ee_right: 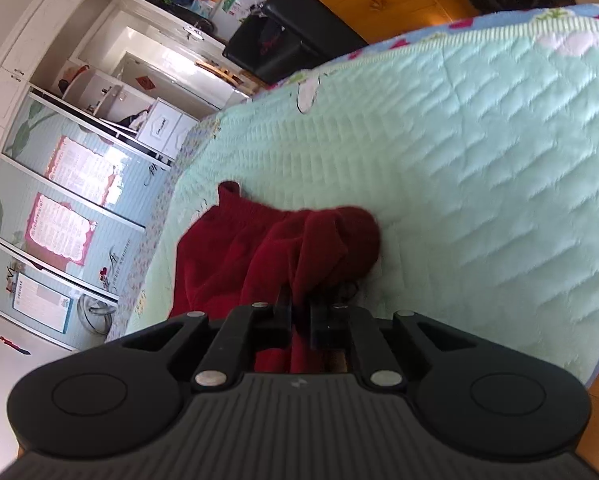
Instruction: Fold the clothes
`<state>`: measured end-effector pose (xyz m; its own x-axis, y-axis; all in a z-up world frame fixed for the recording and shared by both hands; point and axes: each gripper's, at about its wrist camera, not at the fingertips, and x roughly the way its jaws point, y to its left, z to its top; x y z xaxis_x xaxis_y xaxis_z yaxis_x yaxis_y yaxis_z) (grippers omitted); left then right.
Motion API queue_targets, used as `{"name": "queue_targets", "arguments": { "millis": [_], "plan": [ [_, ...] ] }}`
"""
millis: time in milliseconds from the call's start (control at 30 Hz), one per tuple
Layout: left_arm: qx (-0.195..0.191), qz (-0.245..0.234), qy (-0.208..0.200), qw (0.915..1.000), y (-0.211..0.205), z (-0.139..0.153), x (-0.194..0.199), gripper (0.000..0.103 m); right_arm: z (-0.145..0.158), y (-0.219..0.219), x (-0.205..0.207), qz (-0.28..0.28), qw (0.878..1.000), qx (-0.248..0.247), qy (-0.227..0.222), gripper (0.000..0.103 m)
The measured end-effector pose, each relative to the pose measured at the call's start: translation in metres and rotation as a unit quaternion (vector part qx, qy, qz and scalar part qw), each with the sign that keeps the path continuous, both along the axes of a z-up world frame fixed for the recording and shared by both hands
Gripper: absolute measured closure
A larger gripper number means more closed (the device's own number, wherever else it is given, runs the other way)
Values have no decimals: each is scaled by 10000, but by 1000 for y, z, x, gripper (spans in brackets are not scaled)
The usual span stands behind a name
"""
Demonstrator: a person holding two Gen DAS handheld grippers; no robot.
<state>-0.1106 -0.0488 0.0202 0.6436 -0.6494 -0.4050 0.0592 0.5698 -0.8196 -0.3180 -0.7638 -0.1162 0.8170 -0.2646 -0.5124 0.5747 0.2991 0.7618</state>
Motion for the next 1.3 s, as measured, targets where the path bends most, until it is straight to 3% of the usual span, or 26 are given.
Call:
{"name": "queue_targets", "arguments": {
  "millis": [100, 200, 267, 367, 467, 567, 733, 900, 1067, 1200, 1300],
  "plan": [
    [31, -3, 40, 10000, -3, -3, 5, 97, -4, 7, -1, 51, 9999, 9, 107, 88],
    [355, -585, 17, 9977, -35, -9, 12, 96, -5, 15, -7, -100, 9996, -32, 254, 80],
    [401, -791, 229, 9958, -46, -21, 14, 95, -2, 21, -11, -221, 9987, -212, 403, 77],
    [402, -1024, 623, 9920, -60, -41, 16, 80, 9, 30, -12, -372, 9942, -735, 690, 66],
    [401, -1255, 1016, 9861, -74, -61, 18, 78, 8, 28, -12, -365, 9944, -670, 736, 51],
    [342, -1464, 1317, 9798, -82, -75, 17, 78, 5, 24, -14, -397, 9951, -548, 720, 49],
    [161, -1352, 1337, 9816, -79, -75, 6, 48, -6, 21, -10, -235, 9989, -316, 242, 38],
    [16, -1175, 1388, 9833, -76, -79, -4, 48, -19, 16, 3, 32, 9997, 135, -208, 36],
    [-10, -916, 1536, 9839, -81, -89, -7, 47, -20, 14, 6, 132, 9996, 91, -212, 36],
    [-174, -898, 1387, 9861, -91, -97, 1, 47, -21, 15, 7, 162, 9996, 16, -218, 36],
    [90, -762, 1368, 9876, -102, -102, 10, 47, -21, 17, 10, 185, 9996, -100, -162, 35]
  ]
}}
